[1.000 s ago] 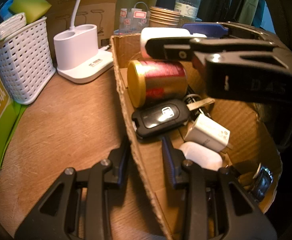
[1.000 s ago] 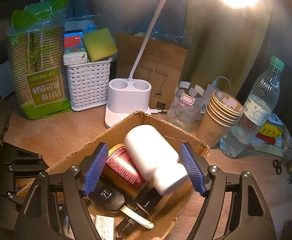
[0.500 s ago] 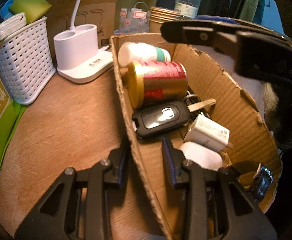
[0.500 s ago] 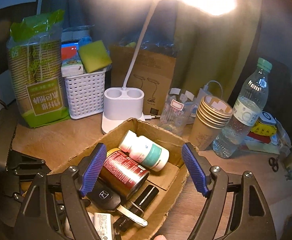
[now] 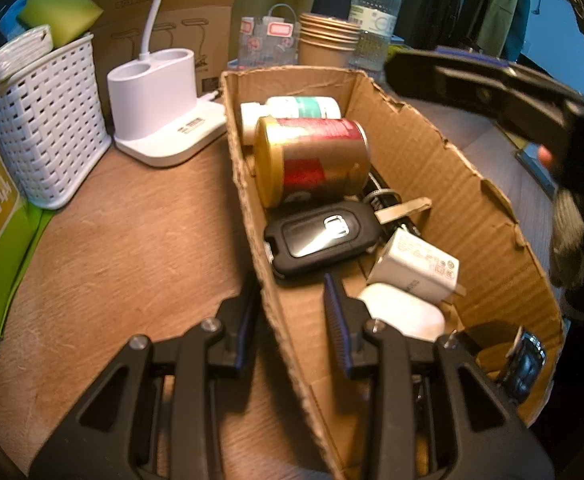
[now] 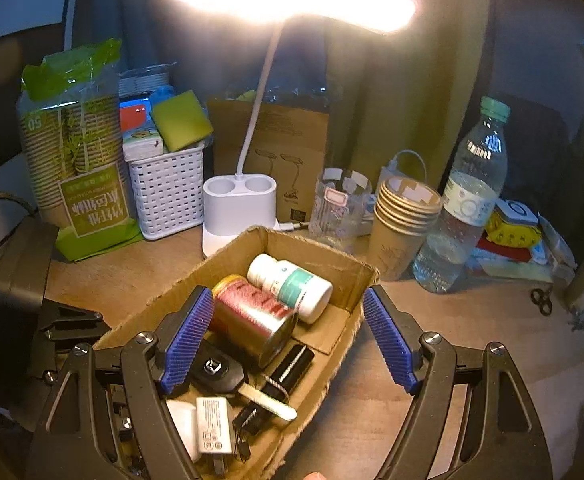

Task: Organize rigid objects
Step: 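Withdraw the open right gripper from the box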

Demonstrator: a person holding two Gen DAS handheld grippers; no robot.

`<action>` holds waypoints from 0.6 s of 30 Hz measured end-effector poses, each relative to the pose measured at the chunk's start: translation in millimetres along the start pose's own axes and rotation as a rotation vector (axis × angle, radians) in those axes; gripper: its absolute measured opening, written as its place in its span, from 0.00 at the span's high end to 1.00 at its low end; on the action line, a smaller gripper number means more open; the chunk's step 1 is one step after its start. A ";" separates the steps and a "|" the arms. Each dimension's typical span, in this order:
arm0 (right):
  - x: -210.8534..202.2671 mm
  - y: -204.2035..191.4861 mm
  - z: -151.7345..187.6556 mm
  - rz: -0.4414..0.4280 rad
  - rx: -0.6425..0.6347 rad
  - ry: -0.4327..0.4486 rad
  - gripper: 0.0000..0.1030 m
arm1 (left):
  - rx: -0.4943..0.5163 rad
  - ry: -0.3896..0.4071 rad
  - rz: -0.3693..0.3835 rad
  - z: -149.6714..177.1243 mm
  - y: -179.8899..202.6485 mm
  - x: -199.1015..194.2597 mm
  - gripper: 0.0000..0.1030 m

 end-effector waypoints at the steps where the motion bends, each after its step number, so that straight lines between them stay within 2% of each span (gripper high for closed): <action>1: -1.3 1.2 2.0 0.004 0.005 -0.002 0.22 | 0.000 0.000 0.000 0.0 0.0 0.0 0.67; 12: -27.9 18.6 16.8 0.064 0.059 0.003 0.22 | 0.001 0.000 -0.005 0.0 -0.5 0.1 0.67; 18: -49.6 31.1 24.9 0.100 0.095 0.008 0.22 | 0.001 0.001 -0.040 0.5 -4.4 -1.9 0.66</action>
Point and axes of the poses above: each gripper's, at about its wrist camera, not at the fingertips, and x roughly the way its jaws point, y to its right, z to its underside, the point moved 10 cm from there along x, roughly the way its jaws point, and after that the axes turned 10 degrees about x, right-handed, at the moved point
